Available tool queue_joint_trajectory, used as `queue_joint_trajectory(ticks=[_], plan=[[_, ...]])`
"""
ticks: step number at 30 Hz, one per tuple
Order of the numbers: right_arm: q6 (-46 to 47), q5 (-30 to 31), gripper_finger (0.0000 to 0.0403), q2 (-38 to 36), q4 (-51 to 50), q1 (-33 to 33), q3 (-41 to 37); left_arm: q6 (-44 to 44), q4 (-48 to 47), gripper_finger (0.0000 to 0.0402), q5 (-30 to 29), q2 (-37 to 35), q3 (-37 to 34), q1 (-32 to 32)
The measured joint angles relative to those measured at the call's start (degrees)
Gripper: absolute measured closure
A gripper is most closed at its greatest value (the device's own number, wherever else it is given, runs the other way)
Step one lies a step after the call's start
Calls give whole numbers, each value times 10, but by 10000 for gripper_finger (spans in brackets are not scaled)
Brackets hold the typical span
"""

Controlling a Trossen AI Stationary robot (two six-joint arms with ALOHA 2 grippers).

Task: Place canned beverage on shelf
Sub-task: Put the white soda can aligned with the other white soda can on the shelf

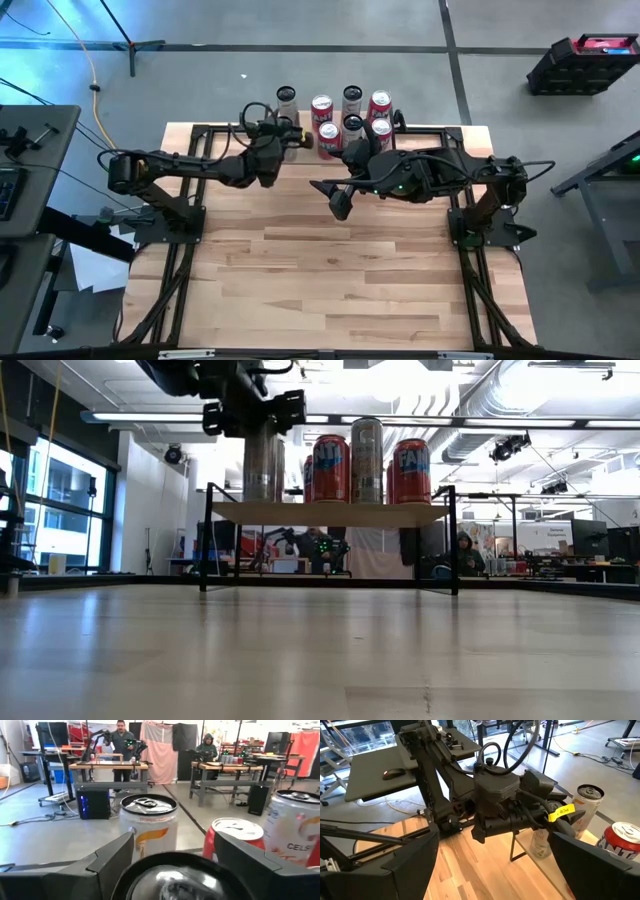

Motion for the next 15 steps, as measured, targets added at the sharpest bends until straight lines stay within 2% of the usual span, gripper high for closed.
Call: queue_joint_trajectory(ticks=[15], plan=[[0,0,34,0,1,1,0,51,41,135,-16,-3,0,-15]])
